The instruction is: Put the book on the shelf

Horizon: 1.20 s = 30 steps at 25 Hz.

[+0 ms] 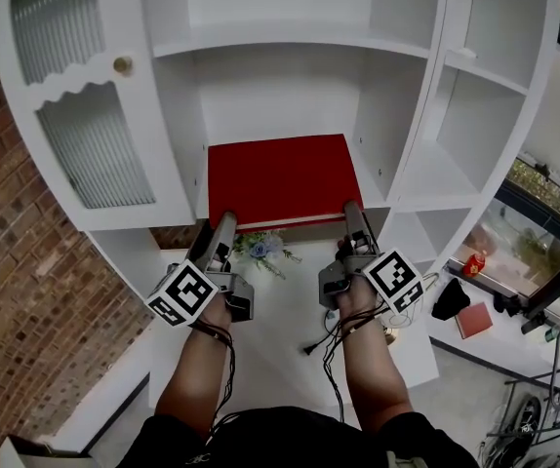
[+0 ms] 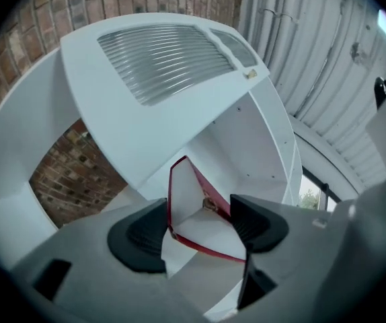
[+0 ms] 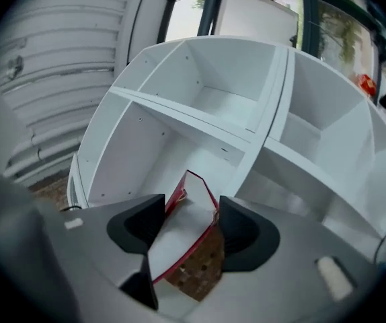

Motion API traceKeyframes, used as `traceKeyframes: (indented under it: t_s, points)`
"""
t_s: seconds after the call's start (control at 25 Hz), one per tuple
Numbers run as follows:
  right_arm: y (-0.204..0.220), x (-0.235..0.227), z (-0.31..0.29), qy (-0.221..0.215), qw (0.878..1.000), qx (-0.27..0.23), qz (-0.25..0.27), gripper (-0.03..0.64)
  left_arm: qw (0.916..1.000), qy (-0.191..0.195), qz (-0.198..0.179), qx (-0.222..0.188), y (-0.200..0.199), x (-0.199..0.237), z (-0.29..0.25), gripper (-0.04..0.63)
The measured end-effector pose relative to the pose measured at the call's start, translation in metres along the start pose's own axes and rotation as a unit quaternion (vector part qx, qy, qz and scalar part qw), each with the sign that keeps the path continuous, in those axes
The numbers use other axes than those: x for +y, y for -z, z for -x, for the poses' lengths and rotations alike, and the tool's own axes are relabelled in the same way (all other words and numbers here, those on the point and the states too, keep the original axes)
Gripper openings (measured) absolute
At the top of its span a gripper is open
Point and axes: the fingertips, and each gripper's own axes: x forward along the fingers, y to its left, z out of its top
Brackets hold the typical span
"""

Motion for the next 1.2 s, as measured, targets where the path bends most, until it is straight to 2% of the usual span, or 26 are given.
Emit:
traceKeyframes:
  t_s: [0.16,0.24,0.36,0.52,0.64,1.0,1.2]
  points:
    - [-0.007,0.01,-0.002,0.011,0.993,-0.008,0.117,0.254,0.9971,-0.014,-0.075,-0.005,-0.007,-0.004,-0.002,0.303]
    - [-0.008,0.015,-0.004,0.011,0.988,-0.007,0.155,0.234,0.996,-0.015,-0.088,-0.006,-0.01,-0.006,-0.004,0.302]
    - [-0.007,0.018,-0.007,0.004,0.985,0.002,0.173,0.209,0.995,-0.011,-0.099,-0.002,-0.012,-0.008,-0.007,0.294]
    - [-0.008,0.023,-0.013,-0.003,0.982,0.012,0.19,0.184,0.9878,-0.014,-0.155,-0.001,-0.016,-0.018,-0.012,0.231]
    - [-0.008,0.024,-0.015,-0.005,0.979,0.018,0.201,0.183,0.9822,-0.023,-0.186,-0.001,-0.018,-0.019,-0.017,0.218]
    - [-0.009,0.022,-0.035,-0.001,0.97,0.042,0.241,0.184,0.9795,-0.032,-0.198,0.02,-0.021,-0.011,-0.04,0.212]
    - [-0.011,0.023,-0.042,0.019,0.95,0.038,0.309,0.175,0.9773,-0.036,-0.208,0.021,-0.021,-0.009,-0.049,0.21]
